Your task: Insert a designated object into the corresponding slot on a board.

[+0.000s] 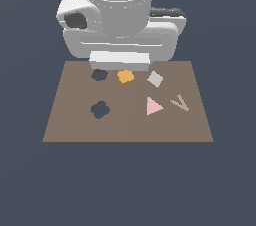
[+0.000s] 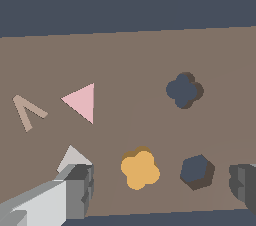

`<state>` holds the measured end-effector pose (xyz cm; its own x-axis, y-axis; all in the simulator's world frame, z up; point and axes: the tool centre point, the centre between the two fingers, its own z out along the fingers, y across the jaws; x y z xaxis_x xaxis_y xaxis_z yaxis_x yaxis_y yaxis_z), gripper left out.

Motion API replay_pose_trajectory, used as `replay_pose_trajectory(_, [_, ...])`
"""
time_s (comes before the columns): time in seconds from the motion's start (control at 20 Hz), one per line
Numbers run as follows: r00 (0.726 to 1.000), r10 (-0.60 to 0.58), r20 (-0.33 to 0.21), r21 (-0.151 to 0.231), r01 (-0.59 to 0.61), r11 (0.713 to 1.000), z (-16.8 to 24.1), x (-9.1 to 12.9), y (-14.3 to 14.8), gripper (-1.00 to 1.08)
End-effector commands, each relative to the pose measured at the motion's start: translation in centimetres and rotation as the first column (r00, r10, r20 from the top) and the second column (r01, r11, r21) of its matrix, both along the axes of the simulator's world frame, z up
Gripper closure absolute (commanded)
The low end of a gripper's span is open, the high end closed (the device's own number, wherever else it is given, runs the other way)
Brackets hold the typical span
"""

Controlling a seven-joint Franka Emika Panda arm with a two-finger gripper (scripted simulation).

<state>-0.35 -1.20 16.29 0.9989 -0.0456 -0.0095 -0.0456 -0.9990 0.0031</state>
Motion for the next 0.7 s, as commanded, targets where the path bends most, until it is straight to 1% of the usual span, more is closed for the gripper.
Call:
replay_pose_trajectory(0.0, [1.0, 0.0, 0.0, 0.0, 0.0, 1.0, 0.0, 0.0, 0.0, -0.92])
replay_pose_trajectory(0.3, [1.0, 0.028, 0.001, 0.0, -0.028, 1.0, -0.7, -0.4, 0.1, -0.92])
replay_pose_trajectory(0.65, [0.992, 0.129, 0.003, 0.002, -0.129, 0.992, -3.5, -2.0, 0.5, -0.92])
